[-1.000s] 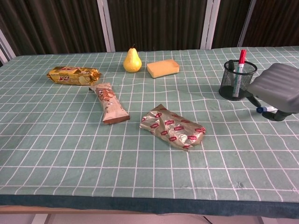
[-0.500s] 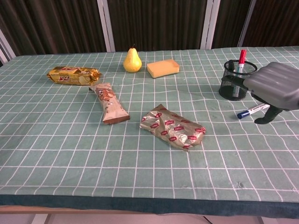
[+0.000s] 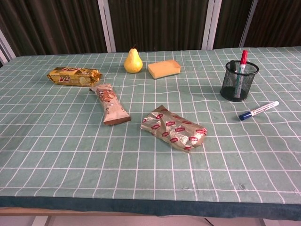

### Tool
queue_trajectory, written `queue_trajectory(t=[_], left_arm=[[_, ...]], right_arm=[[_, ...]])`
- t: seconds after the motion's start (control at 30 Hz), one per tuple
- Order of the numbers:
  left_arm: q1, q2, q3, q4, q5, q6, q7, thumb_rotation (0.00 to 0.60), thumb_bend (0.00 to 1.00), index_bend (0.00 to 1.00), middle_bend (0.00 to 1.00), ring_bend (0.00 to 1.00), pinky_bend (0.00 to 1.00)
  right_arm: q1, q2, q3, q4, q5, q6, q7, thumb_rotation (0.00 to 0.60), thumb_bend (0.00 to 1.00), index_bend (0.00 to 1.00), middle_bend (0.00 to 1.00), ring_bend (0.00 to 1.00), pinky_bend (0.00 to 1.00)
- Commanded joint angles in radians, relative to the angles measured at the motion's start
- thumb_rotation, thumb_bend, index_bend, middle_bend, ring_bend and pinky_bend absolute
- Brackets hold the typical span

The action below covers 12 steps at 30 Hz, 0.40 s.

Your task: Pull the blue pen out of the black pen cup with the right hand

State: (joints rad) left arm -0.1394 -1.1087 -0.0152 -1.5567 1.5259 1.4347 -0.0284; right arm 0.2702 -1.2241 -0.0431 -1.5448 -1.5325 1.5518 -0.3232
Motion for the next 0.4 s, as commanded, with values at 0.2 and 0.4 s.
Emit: queue_trajectory(t=[0.2,0.4], left_arm=[[0.004,-0.007,-0.004,-0.001,-0.002,0.011,0.019,0.6,0.47,0.25,0.15,0.15,0.36],[0.004,-0.007,-0.004,-0.002,-0.005,0.009,0.02,0.6,0.47,0.25,0.15,0.15,0.36]], right_arm=[[-0.037,0.043,-0.002,0.007,0.047,-0.063,0.077,0.6,0.46,0.0,0.07,0.0,0.13],[-0.041,0.038,0.006,0.014,0.032,-0.067,0.104,0.6,0.46,0.0,0.07,0.0,0.13]])
